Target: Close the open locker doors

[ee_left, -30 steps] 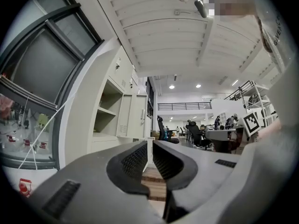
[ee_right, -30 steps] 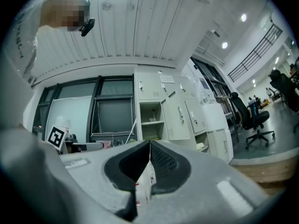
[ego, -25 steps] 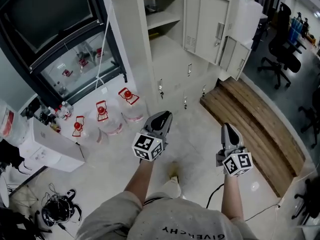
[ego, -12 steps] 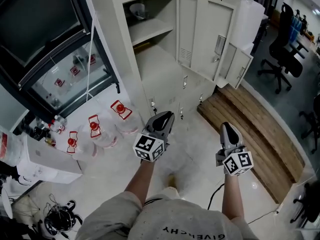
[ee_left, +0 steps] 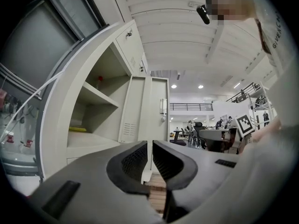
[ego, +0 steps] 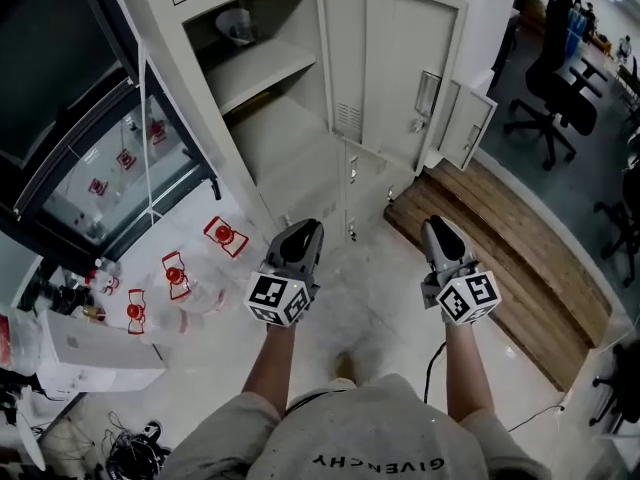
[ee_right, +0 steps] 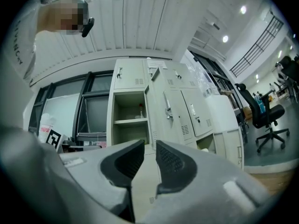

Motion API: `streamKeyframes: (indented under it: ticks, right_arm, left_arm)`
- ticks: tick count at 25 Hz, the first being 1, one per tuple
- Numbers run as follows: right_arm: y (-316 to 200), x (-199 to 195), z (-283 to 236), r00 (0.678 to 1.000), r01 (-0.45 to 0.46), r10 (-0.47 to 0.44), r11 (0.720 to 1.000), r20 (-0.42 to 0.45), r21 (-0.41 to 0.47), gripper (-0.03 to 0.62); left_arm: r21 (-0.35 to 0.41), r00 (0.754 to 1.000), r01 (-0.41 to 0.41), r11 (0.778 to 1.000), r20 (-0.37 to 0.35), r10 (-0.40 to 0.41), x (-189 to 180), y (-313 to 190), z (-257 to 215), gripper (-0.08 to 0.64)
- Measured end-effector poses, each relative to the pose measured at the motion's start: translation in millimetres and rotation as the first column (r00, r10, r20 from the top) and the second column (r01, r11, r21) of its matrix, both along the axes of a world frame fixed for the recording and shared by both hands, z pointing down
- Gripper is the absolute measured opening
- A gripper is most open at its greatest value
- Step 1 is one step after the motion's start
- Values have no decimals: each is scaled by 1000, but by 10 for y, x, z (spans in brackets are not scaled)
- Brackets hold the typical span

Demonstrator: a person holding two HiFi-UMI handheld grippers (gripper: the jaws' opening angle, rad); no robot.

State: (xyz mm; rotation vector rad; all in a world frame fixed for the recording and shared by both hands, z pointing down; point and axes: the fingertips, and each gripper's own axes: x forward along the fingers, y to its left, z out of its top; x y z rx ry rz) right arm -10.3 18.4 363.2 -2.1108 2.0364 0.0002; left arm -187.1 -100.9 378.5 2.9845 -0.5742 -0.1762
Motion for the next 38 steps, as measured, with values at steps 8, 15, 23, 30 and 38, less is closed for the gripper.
streamKeyframes:
  ticks: [8,15,23,30,38]
  right_arm:
    - [-422,418,-13,999,32,-32,999,-15,-21,78]
    - [-893,894,-243,991,125,-125,992,-44,-14,114]
    - [-1278,1164,-336,964,263,-263,965,-31,10,126]
    - [-1284,1092,-375,936,350,-349,936,-45,43,89]
    - [-1252,908,-372,906,419,-416,907,-79,34,89]
  left_arm:
    - [-9,998,54,998,21,-54,224,-150,90,31]
    - [-16,985,171,985,17,-171,491,-311,-3,31]
    - [-24,954,298,954,24,-297,690,-387,26,31]
    - [-21,924,383,924,39,-382,672,-376,61,31]
    - [-16,915,401,916,47,-400,712,-354,63,31]
